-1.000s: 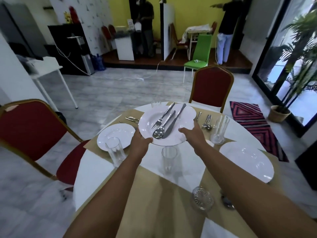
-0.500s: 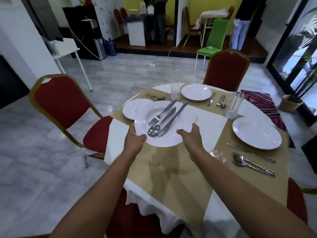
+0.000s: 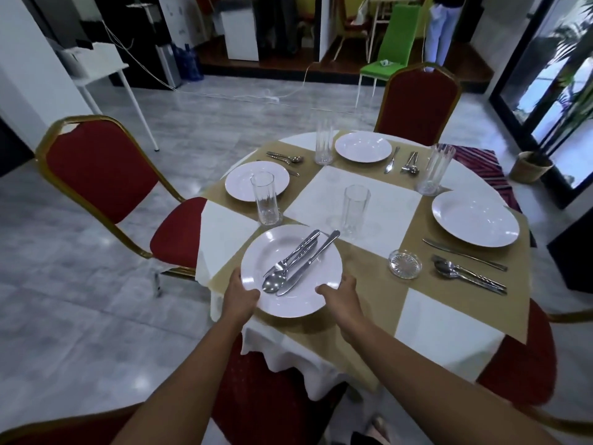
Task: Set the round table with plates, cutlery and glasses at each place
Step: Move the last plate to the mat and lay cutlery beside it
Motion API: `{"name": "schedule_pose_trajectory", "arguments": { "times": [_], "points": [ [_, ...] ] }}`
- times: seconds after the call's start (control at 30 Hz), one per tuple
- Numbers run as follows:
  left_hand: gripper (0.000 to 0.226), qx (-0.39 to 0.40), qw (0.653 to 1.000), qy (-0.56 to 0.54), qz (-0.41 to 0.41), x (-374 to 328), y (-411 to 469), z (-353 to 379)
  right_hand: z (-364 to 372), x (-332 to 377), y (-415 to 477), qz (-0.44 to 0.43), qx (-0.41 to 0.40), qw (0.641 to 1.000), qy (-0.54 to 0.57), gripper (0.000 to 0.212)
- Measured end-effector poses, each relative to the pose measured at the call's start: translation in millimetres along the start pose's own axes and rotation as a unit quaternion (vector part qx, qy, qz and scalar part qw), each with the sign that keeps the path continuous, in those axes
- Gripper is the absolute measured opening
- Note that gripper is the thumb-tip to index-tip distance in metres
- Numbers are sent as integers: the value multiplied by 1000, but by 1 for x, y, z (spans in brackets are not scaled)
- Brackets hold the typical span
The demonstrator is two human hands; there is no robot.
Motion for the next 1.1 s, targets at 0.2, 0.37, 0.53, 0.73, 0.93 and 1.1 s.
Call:
{"name": "schedule_pose_trajectory", "arguments": {
  "times": [0.2,0.37,0.53,0.73,0.93,1.1],
  "points": [
    [69,49,999,-11,4,5,-4,42,-28,-23,21,42,-34,999,3,69],
    [68,97,995,-5,18,6,-6,68,-55,-25,35,48,-67,996,-19,54],
    [68,103,994,-10,28,11,-13,79,-67,-36,50,54,-67,996,-24,54],
    [69,77,997,-16,14,15,-19,82,-64,-39,51,0,-40,999,-20,65],
    [71,59,998,19,12,25,-24,86,-67,-48,52,-16,-57,998,-34,69],
    [78,83,992,77,56,30,-23,92,-70,-55,53,-31,-74,996,-32,72]
  ]
}}
Point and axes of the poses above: each hand's wrist, its own y-axis towards the middle knuckle, its own z-axis out of the palm, x = y × z, the point moved 4 cm from there along y, towards the middle knuckle, and after that the axes turned 15 degrees about z, right-handed, at the moved point
